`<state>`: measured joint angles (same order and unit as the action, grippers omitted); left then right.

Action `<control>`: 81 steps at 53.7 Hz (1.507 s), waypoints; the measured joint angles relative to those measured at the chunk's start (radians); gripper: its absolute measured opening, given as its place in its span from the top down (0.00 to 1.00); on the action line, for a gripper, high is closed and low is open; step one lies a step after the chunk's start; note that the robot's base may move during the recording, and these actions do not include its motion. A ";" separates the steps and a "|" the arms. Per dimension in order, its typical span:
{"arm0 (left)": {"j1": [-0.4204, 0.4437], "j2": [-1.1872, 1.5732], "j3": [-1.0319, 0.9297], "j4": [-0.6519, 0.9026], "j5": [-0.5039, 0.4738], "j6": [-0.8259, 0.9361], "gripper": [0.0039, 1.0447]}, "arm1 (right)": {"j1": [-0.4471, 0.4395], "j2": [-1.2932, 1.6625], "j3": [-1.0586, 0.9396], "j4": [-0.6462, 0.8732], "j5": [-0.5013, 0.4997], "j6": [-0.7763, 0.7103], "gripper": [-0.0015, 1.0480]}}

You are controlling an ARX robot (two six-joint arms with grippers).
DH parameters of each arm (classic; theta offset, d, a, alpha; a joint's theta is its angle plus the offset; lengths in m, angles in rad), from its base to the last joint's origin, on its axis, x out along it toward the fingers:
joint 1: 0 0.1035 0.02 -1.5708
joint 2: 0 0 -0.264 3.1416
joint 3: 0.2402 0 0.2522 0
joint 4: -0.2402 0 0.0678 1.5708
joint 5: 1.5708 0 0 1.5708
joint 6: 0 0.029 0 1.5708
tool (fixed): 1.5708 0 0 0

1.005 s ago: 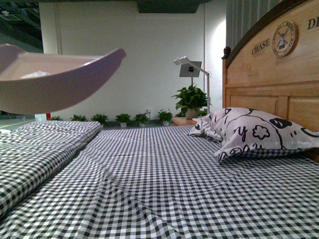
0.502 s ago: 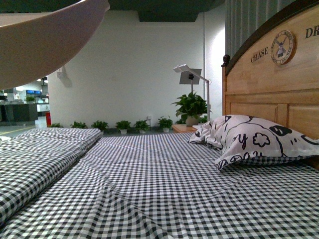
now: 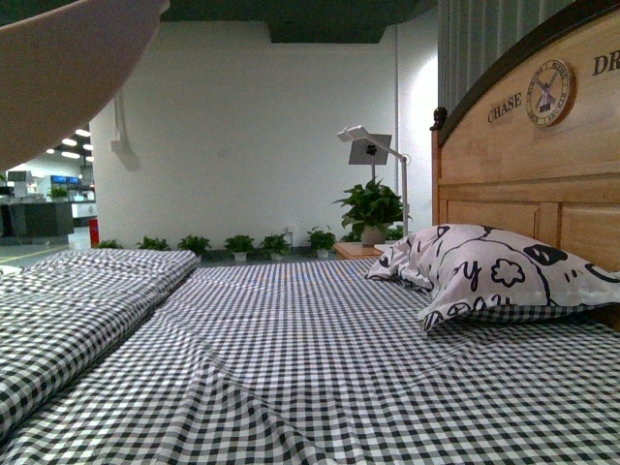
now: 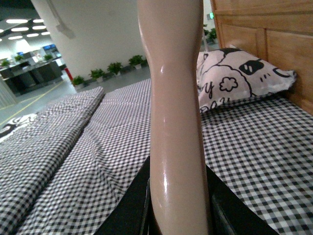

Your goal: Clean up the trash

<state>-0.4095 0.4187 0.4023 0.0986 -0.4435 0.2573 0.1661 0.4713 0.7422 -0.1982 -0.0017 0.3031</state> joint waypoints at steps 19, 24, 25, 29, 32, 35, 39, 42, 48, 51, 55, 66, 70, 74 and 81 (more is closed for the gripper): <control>0.000 0.000 -0.003 0.000 0.000 -0.004 0.74 | 0.006 -0.002 -0.002 -0.006 0.020 -0.012 0.81; 0.000 0.000 -0.003 0.000 0.000 -0.006 0.74 | 0.006 -0.002 -0.002 -0.006 0.020 -0.012 0.81; 0.000 0.000 -0.003 0.000 -0.001 -0.006 0.74 | 0.006 -0.002 -0.002 -0.006 0.020 -0.012 0.81; 0.000 0.000 -0.003 0.000 0.000 -0.007 0.74 | 0.006 -0.002 -0.002 -0.006 0.019 -0.012 0.81; 0.000 0.000 -0.003 0.000 0.000 -0.008 0.74 | 0.006 -0.002 -0.002 -0.006 0.020 -0.012 0.81; 0.000 0.000 -0.003 0.000 -0.001 -0.008 0.74 | 0.006 -0.002 -0.002 -0.006 0.020 -0.012 0.81; 0.000 0.000 -0.003 0.000 0.000 -0.009 0.74 | 0.006 -0.002 -0.002 -0.006 0.020 -0.012 0.81; 0.000 0.000 -0.003 0.000 0.000 -0.009 0.74 | 0.006 -0.002 -0.002 -0.006 0.020 -0.012 0.81; 0.000 0.000 -0.003 0.000 0.000 -0.009 0.74 | 0.006 -0.002 -0.002 -0.006 0.020 -0.012 0.81; 0.000 0.000 -0.003 0.000 0.000 -0.009 0.74 | 0.006 -0.002 -0.002 -0.006 0.020 -0.012 0.81; 0.000 0.000 -0.003 0.000 0.000 -0.009 0.74 | 0.006 -0.002 -0.002 -0.006 0.020 -0.012 0.81; 0.000 0.000 -0.003 0.000 0.000 -0.009 0.74 | 0.006 -0.002 -0.002 -0.006 0.020 -0.012 0.81; 0.000 0.000 -0.003 0.000 0.000 -0.009 0.74 | 0.006 -0.002 -0.002 -0.006 0.020 -0.012 0.81; 0.000 0.000 -0.003 0.000 0.000 -0.009 0.74 | 0.006 -0.002 -0.002 -0.006 0.020 -0.012 0.81; 0.000 0.000 -0.003 0.000 0.000 -0.009 0.74 | 0.006 -0.002 -0.002 -0.006 0.020 -0.012 0.81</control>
<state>-0.4095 0.4187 0.3988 0.0986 -0.4438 0.2485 0.1722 0.4694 0.7406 -0.2047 0.0181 0.2913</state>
